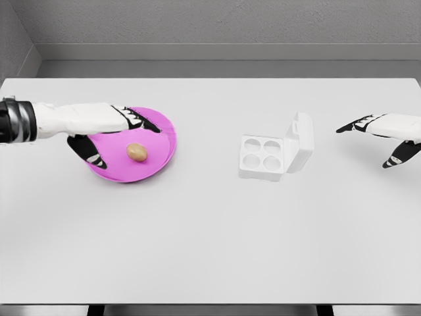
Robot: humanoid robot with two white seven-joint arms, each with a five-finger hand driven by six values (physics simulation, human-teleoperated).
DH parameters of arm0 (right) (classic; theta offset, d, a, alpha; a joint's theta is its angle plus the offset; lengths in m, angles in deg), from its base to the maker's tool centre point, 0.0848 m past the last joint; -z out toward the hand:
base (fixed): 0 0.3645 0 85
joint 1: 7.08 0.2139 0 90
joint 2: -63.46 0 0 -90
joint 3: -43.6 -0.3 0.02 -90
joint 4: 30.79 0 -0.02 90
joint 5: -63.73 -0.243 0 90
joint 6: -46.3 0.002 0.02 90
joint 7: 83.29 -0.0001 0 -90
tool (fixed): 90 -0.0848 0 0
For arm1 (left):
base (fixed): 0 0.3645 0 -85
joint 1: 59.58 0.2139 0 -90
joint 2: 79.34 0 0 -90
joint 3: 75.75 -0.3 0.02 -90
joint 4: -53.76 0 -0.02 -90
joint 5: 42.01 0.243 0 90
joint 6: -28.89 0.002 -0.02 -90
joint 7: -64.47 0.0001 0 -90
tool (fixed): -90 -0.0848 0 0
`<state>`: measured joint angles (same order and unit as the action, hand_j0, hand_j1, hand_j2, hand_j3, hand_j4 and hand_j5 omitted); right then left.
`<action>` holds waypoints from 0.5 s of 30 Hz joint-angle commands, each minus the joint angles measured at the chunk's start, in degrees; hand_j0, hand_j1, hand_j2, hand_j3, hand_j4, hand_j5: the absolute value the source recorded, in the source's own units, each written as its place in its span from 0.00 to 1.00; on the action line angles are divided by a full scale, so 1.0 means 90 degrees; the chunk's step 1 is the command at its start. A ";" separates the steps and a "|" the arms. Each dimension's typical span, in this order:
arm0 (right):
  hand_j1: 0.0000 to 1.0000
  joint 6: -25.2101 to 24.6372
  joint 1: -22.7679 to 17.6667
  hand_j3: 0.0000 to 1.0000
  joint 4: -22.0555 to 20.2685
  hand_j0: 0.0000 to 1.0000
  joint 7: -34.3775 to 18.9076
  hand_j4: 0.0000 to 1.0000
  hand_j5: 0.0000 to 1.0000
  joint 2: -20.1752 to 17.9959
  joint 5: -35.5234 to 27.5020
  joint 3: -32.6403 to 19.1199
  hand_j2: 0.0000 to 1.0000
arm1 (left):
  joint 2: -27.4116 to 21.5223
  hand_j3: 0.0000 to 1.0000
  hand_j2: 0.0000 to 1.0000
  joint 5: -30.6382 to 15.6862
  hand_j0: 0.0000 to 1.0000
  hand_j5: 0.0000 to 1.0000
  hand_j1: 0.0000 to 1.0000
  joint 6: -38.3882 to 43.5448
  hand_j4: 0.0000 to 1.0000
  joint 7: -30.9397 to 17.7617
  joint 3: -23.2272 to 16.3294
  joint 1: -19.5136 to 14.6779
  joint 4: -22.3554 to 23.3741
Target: Pack egg into the box and close the box lid
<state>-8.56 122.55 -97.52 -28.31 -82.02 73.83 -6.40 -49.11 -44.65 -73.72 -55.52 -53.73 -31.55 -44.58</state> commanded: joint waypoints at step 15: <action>1.00 -0.0015 0.0371 1.00 0.1204 1.00 0.0002 1.00 1.00 0.0080 -0.0039 0.0360 1.00 | 0.0781 1.00 1.00 -0.0020 1.00 1.00 1.00 0.1040 1.00 -0.0557 0.0248 0.0215 0.0320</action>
<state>-8.58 126.25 -87.60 -28.30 -81.65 73.78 -3.56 -42.50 -44.78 -65.35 -60.51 -51.46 -29.52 -42.33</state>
